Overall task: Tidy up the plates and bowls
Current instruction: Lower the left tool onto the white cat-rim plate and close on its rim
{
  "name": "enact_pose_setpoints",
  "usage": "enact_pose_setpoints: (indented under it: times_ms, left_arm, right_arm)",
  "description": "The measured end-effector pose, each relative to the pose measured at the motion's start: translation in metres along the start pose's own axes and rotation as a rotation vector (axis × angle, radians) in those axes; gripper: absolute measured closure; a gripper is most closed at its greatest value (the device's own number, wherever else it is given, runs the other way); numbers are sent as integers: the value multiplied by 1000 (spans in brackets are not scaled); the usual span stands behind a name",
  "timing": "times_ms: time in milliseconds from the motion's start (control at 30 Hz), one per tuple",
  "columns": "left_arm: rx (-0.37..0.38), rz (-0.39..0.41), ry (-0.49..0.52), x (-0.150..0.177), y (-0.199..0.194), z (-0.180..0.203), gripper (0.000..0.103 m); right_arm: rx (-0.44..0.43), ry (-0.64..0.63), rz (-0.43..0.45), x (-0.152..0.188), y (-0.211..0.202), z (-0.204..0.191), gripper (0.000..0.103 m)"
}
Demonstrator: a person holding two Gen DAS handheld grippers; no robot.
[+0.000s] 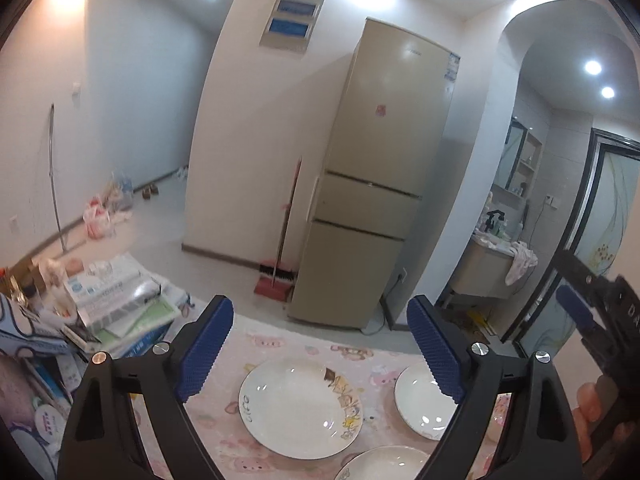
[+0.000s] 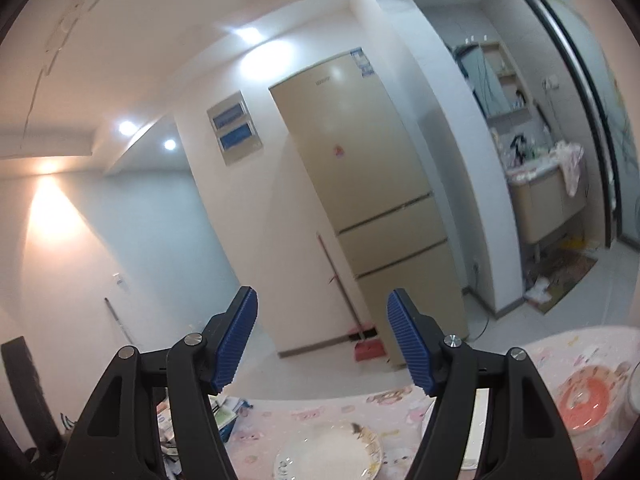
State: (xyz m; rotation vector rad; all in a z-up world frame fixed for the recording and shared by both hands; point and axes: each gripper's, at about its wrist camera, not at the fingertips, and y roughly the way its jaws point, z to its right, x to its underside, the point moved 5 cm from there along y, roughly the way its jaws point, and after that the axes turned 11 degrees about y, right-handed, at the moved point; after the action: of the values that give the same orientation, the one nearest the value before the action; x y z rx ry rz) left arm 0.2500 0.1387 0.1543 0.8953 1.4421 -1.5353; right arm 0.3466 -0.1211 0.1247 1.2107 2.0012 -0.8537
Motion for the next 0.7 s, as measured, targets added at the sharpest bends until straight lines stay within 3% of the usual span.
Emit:
enact_pose_setpoints:
  times_ms: [100,167,267,367,467,567,700]
  left_arm:
    - [-50,-55,80,27,23,-18,15]
    - [-44,-110,41,47,40,-28,16]
    - [-5,-165,-7,63,68,-42,17]
    - [20,-273,-70,87,105,-55,39]
    - [60,-384,-182,118,143,-74,41]
    - [3,-453,-168,142,171,-87,44]
    - [64,-516,-247,169,195,-102,44]
  right_arm:
    - [69,-116,-102,37,27,12,34]
    - [126,-145,-116,50,44,19,30]
    - [115,-64,-216,73,66,39,29]
    - [169,-17,-325,91,92,57,29]
    - [257,71,-395,111,112,90,34]
    - [277,118,-478,124,131,110,38]
    - [310,178,-590,157,150,136,51]
